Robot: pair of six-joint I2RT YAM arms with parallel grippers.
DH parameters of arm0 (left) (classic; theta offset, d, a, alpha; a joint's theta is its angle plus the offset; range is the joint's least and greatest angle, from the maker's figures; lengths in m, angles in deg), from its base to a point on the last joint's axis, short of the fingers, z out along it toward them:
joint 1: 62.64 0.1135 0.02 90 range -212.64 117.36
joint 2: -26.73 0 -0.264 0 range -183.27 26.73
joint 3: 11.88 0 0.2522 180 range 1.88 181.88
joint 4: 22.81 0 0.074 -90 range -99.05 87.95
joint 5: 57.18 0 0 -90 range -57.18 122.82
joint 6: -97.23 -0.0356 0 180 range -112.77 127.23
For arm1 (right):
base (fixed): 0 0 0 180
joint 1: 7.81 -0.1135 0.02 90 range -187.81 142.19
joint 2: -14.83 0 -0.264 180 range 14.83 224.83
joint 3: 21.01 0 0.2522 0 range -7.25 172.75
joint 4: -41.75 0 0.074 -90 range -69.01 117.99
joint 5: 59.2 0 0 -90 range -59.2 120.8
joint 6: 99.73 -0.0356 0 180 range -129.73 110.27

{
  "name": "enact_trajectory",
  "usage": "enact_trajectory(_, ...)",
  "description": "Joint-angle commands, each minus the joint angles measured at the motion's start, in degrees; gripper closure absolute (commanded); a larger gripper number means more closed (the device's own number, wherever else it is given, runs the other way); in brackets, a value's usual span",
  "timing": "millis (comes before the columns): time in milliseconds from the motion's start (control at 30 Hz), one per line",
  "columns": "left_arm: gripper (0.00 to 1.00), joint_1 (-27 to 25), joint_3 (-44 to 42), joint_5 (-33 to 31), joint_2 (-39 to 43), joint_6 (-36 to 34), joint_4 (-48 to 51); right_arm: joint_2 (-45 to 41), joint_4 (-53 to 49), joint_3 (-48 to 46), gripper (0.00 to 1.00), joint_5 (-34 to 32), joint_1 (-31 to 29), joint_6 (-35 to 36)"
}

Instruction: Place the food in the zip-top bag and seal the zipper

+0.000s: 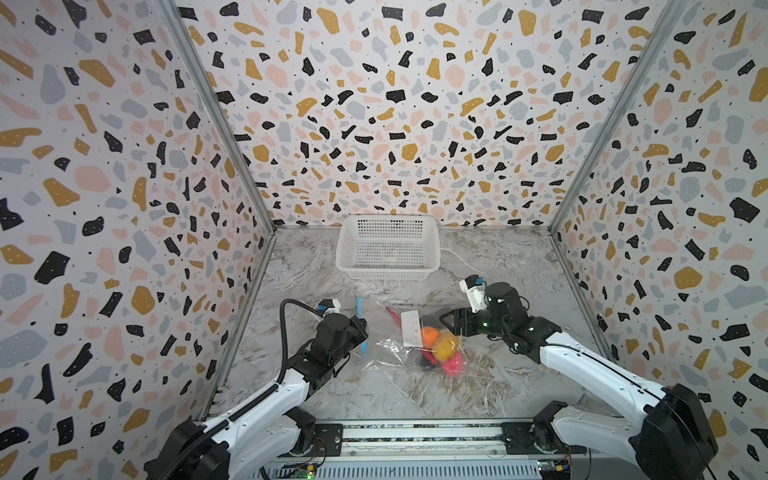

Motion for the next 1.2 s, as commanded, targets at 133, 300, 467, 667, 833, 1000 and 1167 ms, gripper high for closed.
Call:
enact_trajectory(133, 0.85, 5.6, -1.5, 6.7, -1.8, -15.5, 0.7, 6.0, 1.5, -1.4, 0.52, -9.5, -11.5, 0.6)
enact_trajectory(300, 0.50, 7.0, -1.9, 6.5, -0.5, -19.2, 1.0, 10.4, 3.1, -1.9, 0.53, -14.7, -16.8, 1.0)
enact_trajectory(467, 0.32, 7.0, 1.7, 4.7, -0.4, -23.8, 6.1, 9.5, 2.4, -0.8, 0.51, -16.6, -17.5, 1.8)
enact_trajectory(667, 0.20, 7.0, 4.6, 0.9, 4.4, -25.1, 8.5, 1.9, 0.7, 2.9, 0.50, -20.8, -18.2, 5.6)
enact_trajectory(833, 0.16, 7.0, 4.8, 0.3, 5.3, -24.2, 6.6, 12.3, 9.9, 6.6, 0.52, -26.8, -21.5, 13.6)
enact_trajectory(1000, 0.14, 7.1, 7.4, 1.7, 3.8, -25.1, 7.3, 13.6, 13.5, 1.9, 0.57, -28.3, -23.7, 13.7)
enact_trajectory(1167, 0.14, 7.0, 7.1, 2.4, 3.5, -25.0, 6.3, 15.1, 18.2, -3.0, 0.59, -28.4, -25.0, 12.3)
